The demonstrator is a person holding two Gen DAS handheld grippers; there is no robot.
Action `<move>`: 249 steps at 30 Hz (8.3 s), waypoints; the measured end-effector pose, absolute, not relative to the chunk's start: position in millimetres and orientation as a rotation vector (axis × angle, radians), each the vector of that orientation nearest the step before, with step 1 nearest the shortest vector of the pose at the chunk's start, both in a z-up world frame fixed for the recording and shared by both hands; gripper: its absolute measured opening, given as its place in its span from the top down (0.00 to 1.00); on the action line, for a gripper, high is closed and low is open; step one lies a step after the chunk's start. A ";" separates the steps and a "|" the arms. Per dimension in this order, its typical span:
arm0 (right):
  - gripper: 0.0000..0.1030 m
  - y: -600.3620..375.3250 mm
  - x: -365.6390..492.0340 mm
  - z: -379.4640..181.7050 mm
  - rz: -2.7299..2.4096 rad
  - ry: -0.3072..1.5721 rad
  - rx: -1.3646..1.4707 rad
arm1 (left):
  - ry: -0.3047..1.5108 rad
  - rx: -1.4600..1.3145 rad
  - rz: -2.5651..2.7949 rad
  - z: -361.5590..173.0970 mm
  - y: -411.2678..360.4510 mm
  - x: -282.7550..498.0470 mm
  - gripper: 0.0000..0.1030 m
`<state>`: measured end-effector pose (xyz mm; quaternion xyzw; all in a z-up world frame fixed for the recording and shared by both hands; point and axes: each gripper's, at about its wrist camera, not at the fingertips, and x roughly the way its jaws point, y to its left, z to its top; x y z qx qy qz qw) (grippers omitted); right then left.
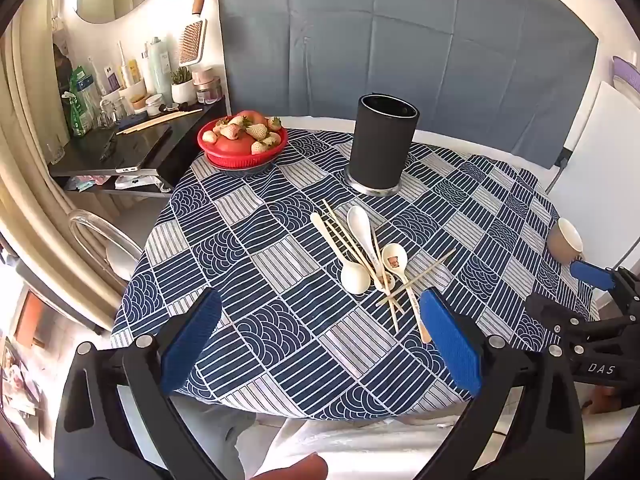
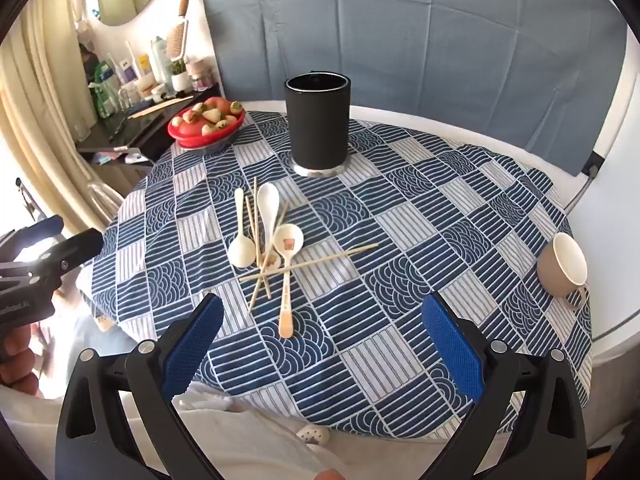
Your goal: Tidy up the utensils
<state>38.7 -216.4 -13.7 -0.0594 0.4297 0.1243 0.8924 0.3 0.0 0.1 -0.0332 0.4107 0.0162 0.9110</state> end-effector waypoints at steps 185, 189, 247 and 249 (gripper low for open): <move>0.08 -235.5 217.1 -176.2 -0.026 1.418 0.131 | 1.459 -0.136 -0.036 -183.8 32.5 313.2 0.06; 0.07 -238.9 216.6 -182.6 -0.066 1.419 0.133 | 1.472 -0.151 -0.003 -188.2 31.8 309.1 0.06; 0.96 -346.5 163.4 -111.2 0.062 1.236 0.240 | 1.486 -0.129 0.035 -149.6 26.5 300.6 0.96; 0.96 -337.2 151.1 -114.2 0.073 1.221 0.249 | 1.473 -0.125 0.024 -141.7 26.0 298.5 0.96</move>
